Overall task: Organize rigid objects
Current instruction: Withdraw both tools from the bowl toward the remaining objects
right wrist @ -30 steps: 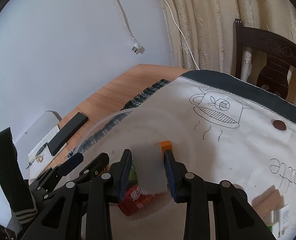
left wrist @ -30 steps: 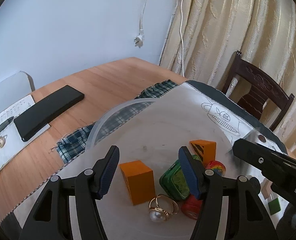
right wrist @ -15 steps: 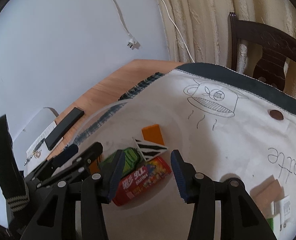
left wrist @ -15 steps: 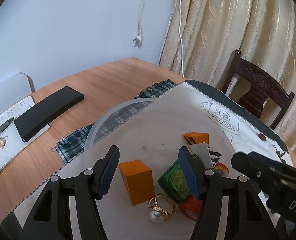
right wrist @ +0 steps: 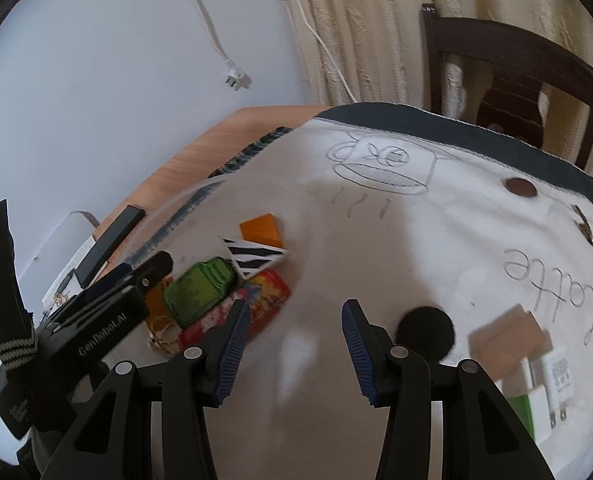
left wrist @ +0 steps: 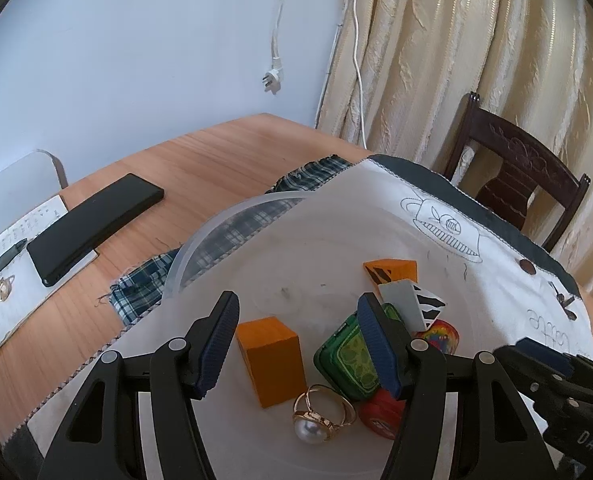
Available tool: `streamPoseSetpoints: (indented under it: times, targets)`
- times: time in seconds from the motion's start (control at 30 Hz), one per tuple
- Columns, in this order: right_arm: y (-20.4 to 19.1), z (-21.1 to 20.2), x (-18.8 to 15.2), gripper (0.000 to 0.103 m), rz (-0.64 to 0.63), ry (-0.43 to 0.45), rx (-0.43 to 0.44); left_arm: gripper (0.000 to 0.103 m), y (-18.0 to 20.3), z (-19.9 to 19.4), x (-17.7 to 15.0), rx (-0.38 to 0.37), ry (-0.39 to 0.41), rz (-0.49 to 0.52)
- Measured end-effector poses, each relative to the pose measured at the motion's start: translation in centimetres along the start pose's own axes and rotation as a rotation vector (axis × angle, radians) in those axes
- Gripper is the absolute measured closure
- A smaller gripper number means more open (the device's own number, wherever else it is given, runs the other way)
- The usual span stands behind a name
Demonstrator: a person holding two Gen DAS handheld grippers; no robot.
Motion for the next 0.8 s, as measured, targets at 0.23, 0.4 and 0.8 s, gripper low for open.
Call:
streamPoseSetpoints:
  times: [0.23,0.4,0.8]
  targets:
    - [2.1,-1.0,-1.7,0.052,0.044,-0.009,-0.037,0.04,0.2,0.1,-0.3,0.006,0.0,0.012]
    - [3.9,-2.4,-3.0,0.051,0.082,0.004,-0.072,0.04,0.3,0.1,-0.4,0.012,0.0,0.021]
    - [7.8,-5.4,-8.2,0.049,0.19,0.003,-0.136,0.04,1.6,-0.3,-1.0,0.002,0.003,0.085]
Point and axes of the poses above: each gripper's, at about its wrist camera, not at the fingertips, and z roughly the way its jaws point, y to its right, x to its top, the point moved 6 cm from there along z, roughly the way its jaws point, and after that the axes turned 12 degrees about -z, right-handed, at the moved point
